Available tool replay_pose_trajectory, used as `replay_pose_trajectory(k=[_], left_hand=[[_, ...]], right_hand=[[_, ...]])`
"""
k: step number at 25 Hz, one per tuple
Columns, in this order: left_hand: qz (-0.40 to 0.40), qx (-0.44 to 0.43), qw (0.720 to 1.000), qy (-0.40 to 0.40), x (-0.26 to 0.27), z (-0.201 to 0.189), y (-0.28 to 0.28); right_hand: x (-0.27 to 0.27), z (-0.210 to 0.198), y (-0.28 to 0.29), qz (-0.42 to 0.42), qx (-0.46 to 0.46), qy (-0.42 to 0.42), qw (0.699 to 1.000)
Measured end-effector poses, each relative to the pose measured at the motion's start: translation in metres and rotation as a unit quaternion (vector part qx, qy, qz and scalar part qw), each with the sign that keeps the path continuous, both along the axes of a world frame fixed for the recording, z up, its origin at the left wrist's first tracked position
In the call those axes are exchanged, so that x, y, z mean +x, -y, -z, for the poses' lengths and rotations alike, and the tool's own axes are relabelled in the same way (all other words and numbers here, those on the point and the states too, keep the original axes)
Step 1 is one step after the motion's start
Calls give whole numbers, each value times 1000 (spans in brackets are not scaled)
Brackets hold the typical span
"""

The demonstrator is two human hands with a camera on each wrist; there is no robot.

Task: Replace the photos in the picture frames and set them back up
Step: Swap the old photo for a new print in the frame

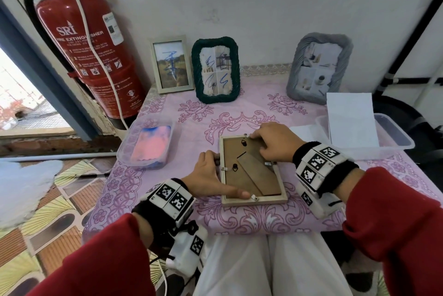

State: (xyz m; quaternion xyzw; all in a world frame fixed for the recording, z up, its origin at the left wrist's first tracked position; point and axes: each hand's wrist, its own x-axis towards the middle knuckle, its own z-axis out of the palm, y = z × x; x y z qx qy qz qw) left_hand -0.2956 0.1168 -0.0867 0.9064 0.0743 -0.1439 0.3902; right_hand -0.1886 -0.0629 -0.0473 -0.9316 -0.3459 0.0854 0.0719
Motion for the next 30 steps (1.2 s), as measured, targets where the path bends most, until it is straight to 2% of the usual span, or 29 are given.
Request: replay_pose_trajectory(k=[13, 30], left_hand=[[-59, 14, 995, 73, -1, 6, 10], [-80, 21, 992, 99, -1, 10, 12]], right_hand=[[7, 8, 12, 1, 85, -17, 996], [7, 18, 15, 3, 89, -16, 996]])
